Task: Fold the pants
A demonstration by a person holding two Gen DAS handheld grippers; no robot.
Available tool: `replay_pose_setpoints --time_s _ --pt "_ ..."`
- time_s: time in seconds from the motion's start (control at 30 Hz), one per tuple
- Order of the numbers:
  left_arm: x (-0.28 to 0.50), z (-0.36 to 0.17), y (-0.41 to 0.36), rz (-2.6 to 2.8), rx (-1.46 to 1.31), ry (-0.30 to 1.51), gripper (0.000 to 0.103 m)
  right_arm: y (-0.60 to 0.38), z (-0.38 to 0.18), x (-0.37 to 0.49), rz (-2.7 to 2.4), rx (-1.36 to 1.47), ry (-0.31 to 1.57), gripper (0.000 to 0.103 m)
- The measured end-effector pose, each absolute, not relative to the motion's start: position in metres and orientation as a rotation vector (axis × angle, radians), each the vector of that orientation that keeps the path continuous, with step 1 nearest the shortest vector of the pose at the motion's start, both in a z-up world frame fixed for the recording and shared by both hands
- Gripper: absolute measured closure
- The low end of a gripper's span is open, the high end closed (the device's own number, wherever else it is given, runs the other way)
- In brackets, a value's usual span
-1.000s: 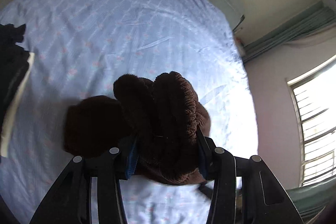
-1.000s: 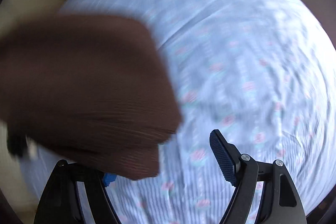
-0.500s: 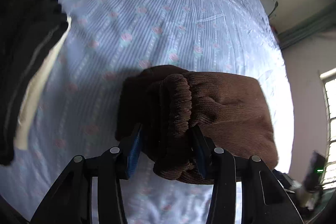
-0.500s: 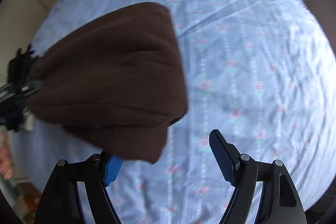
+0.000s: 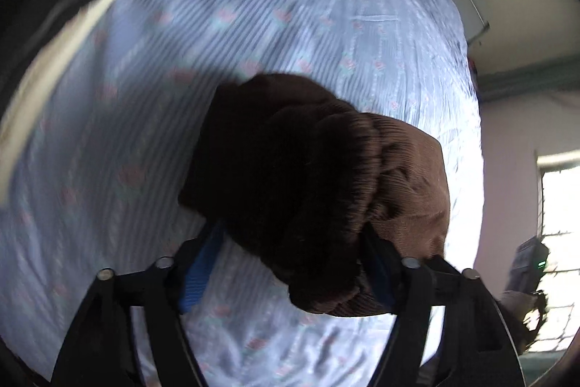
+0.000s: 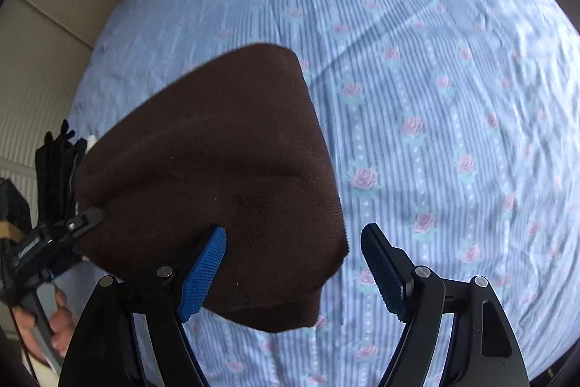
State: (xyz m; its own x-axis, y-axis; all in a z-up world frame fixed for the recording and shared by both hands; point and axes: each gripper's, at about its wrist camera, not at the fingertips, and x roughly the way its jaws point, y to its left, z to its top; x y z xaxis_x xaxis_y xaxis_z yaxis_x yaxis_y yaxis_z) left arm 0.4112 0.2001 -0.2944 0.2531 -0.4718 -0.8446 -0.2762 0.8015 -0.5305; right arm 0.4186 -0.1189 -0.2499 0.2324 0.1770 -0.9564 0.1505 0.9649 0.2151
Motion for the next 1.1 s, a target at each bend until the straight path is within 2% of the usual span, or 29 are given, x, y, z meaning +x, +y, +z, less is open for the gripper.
replay_pose_setpoints --time_s 0.1,0.13,0.17,0.27,0.4,0.5,0.6,0.63,0.7,0.73,0.77,0.87,1.1 --pt "0.406 -0.307 0.2 -0.164 -0.759 1.347 0.03 -0.113 -0.258 0.418 0.034 0.278 1.358 0.025" --pt "0.405 -0.308 0.199 -0.18 -0.778 1.341 0.047 -0.111 -0.26 0.417 0.032 0.266 1.36 0.025" --pt "0.405 -0.306 0.197 -0.201 -0.798 1.338 0.057 -0.109 -0.26 0.415 0.034 0.259 1.364 0.025" --pt "0.406 -0.279 0.189 -0.231 -0.725 1.277 0.063 -0.109 -0.257 0.412 0.045 0.263 1.357 0.025" --pt "0.411 -0.23 0.194 -0.262 -0.599 1.141 0.063 -0.106 -0.238 0.411 0.08 0.306 1.317 0.025" --pt "0.422 -0.237 0.206 -0.208 -0.54 1.151 0.063 -0.093 -0.227 0.414 0.112 0.307 1.281 0.025" --pt "0.432 -0.272 0.212 -0.174 -0.557 1.27 0.06 -0.076 -0.226 0.421 0.127 0.244 1.273 0.025" --pt "0.431 -0.278 0.211 -0.163 -0.539 1.285 0.055 -0.073 -0.229 0.423 0.114 0.218 1.278 0.025" --pt "0.427 -0.279 0.211 -0.123 -0.491 1.28 0.036 -0.073 -0.233 0.426 0.116 0.222 1.287 0.025" --pt "0.426 -0.279 0.211 -0.104 -0.475 1.283 0.023 -0.075 -0.235 0.427 0.111 0.226 1.293 0.025" --pt "0.424 -0.279 0.213 -0.088 -0.459 1.282 0.018 -0.078 -0.237 0.427 0.107 0.233 1.298 0.025" --pt "0.424 -0.285 0.215 -0.075 -0.445 1.303 0.01 -0.085 -0.241 0.426 0.104 0.26 1.309 0.025" --pt "0.42 -0.268 0.217 -0.071 -0.438 1.282 0.013 -0.088 -0.261 0.435 0.112 0.286 1.329 0.025"
